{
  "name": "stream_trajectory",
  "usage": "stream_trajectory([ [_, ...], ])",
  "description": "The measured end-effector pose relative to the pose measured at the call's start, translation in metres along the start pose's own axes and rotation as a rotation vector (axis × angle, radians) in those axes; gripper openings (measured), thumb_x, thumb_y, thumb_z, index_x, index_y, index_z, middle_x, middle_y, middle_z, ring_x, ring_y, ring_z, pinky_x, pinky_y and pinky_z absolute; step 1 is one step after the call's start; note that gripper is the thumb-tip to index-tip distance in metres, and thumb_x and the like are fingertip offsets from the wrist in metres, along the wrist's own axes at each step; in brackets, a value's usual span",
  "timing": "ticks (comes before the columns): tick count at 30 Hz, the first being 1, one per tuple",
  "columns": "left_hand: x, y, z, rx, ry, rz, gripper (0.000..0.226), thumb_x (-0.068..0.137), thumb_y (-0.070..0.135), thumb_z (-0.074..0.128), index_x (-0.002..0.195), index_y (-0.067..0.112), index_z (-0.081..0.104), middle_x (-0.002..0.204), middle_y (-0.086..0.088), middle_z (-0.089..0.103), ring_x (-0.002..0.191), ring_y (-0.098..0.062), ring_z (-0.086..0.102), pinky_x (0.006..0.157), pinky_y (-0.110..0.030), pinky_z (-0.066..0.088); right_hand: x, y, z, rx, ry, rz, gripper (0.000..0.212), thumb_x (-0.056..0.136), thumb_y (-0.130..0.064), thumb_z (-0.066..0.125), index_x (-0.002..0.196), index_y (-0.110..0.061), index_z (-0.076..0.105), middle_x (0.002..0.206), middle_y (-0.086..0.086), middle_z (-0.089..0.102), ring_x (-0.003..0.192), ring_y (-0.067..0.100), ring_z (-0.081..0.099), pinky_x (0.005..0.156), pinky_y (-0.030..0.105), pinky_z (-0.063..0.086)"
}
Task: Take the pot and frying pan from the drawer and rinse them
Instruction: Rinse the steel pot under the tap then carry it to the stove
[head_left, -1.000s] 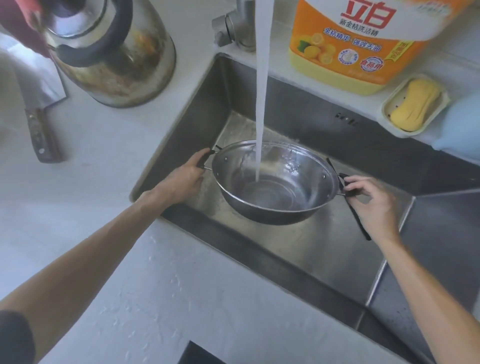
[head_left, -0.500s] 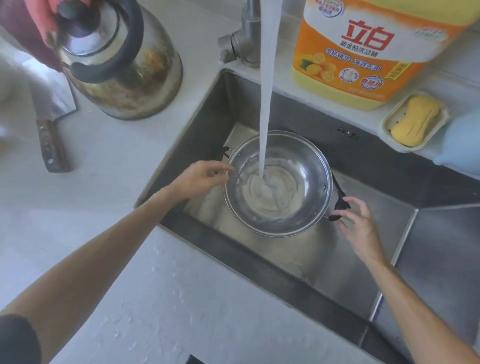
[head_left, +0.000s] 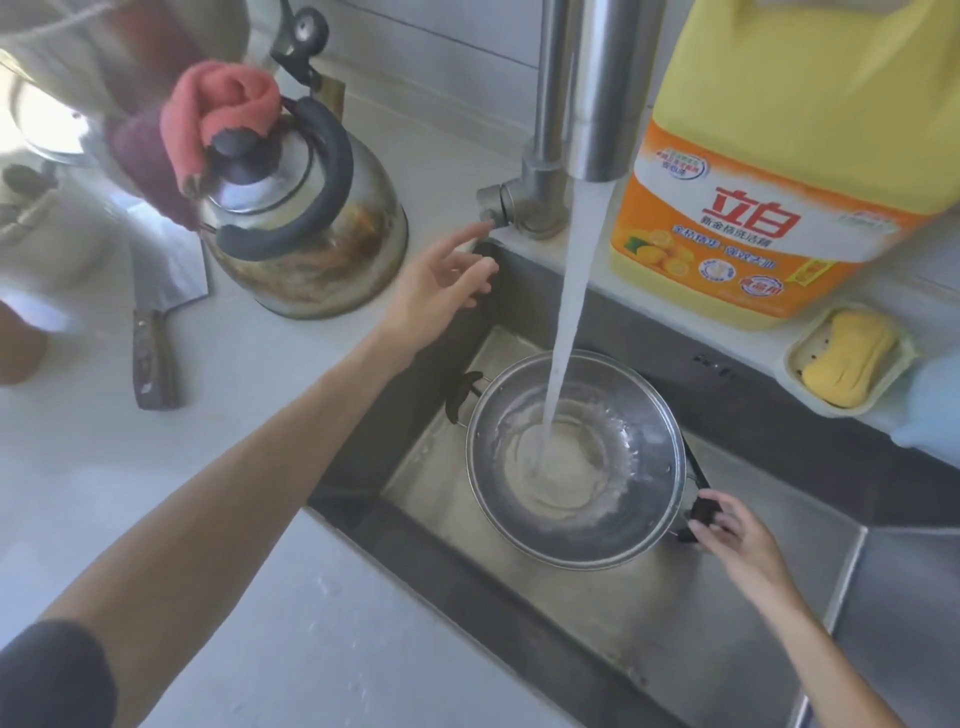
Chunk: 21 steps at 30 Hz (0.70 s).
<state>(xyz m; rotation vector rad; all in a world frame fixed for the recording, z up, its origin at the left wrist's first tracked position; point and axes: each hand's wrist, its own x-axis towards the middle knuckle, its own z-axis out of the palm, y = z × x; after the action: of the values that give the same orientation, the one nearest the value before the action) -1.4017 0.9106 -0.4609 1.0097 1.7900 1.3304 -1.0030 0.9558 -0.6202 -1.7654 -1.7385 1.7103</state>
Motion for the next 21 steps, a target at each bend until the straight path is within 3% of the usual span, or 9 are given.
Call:
stream_trajectory([
  [2,0.013,-0.003,0.004,0.003,0.056,0.016,0.033,0.094,0.016,0.054,0.123,0.032,0.048,0.098,-0.010,0.063,0.087,-0.016,0.060,0.072,-0.018,0.051,0.004,0.001,-0.001,-0.014,-0.014,-0.021,0.048,0.081,-0.008,0.069,0.088,-0.055,0.062,0.108,0.019,0.061,0.067,0.003,0.068,0.074,0.019,0.053],
  [8,0.032,-0.015,0.013,0.126,0.209,0.061,0.028,0.095,0.019,0.052,0.117,0.010,0.067,0.106,-0.008,0.068,0.089,-0.003,0.060,0.078,-0.014,0.050,0.005,-0.004,-0.001,-0.023,-0.017,-0.005,0.038,0.083,-0.003,0.066,0.097,-0.038,0.059,0.103,0.014,0.063,0.061,0.004,0.067,0.066,0.008,0.049],
  [11,0.039,-0.016,0.019,0.229,0.094,0.103,0.035,0.094,0.028,0.052,0.125,0.014,0.061,0.111,-0.011,0.061,0.100,-0.012,0.059,0.095,-0.029,0.048,0.007,-0.009,0.001,-0.030,-0.002,-0.006,0.037,0.083,-0.003,0.065,0.096,-0.038,0.058,0.102,0.011,0.064,0.060,0.004,0.067,0.066,0.008,0.048],
  [12,0.037,-0.012,0.021,0.255,0.058,0.104,0.039,0.094,0.031,0.050,0.130,0.016,0.057,0.112,-0.011,0.058,0.100,-0.012,0.059,0.095,-0.029,0.046,0.007,-0.009,0.001,-0.031,0.004,-0.013,0.037,0.083,-0.003,0.065,0.095,-0.037,0.058,0.102,0.012,0.064,0.061,0.006,0.066,0.065,0.007,0.048],
  [15,0.012,-0.018,0.021,0.263,-0.019,0.121,0.050,0.095,0.029,0.047,0.143,0.027,0.033,0.122,0.000,0.051,0.105,0.005,0.052,0.090,-0.012,0.043,0.008,-0.013,0.001,-0.024,0.018,-0.009,0.034,0.083,-0.002,0.065,0.093,-0.034,0.060,0.104,0.016,0.062,0.068,0.014,0.064,0.064,0.009,0.051],
  [16,-0.004,-0.026,0.020,0.279,-0.017,0.092,0.053,0.096,0.026,0.048,0.144,0.030,0.027,0.125,0.000,0.050,0.109,0.003,0.051,0.089,-0.010,0.043,0.008,-0.014,0.001,-0.026,0.014,-0.010,0.033,0.083,-0.003,0.066,0.093,-0.034,0.060,0.106,0.016,0.063,0.068,0.012,0.065,0.065,0.010,0.051],
  [18,-0.035,-0.053,0.015,0.416,-0.023,0.002,0.051,0.095,0.024,0.051,0.143,0.028,0.036,0.129,-0.002,0.052,0.116,-0.006,0.052,0.094,-0.020,0.047,0.009,-0.015,-0.002,-0.038,-0.020,-0.007,0.033,0.082,-0.004,0.067,0.095,-0.033,0.061,0.107,0.016,0.063,0.063,0.000,0.064,0.065,0.008,0.049],
  [20,-0.053,-0.078,0.010,0.605,-0.140,-0.166,0.049,0.092,0.025,0.054,0.139,0.028,0.042,0.130,-0.008,0.053,0.115,-0.018,0.055,0.098,-0.032,0.046,0.012,-0.016,-0.005,-0.059,-0.067,-0.004,0.034,0.083,-0.004,0.066,0.099,-0.034,0.060,0.108,0.012,0.062,0.063,-0.005,0.062,0.073,0.011,0.046],
  [21,-0.058,-0.088,0.009,0.673,-0.227,-0.270,0.051,0.092,0.027,0.055,0.140,0.027,0.039,0.128,-0.012,0.054,0.113,-0.023,0.056,0.097,-0.032,0.044,0.014,-0.017,-0.007,-0.071,-0.089,-0.001,0.036,0.084,-0.005,0.066,0.101,-0.036,0.059,0.110,0.008,0.063,0.065,-0.006,0.063,0.080,0.016,0.045],
])
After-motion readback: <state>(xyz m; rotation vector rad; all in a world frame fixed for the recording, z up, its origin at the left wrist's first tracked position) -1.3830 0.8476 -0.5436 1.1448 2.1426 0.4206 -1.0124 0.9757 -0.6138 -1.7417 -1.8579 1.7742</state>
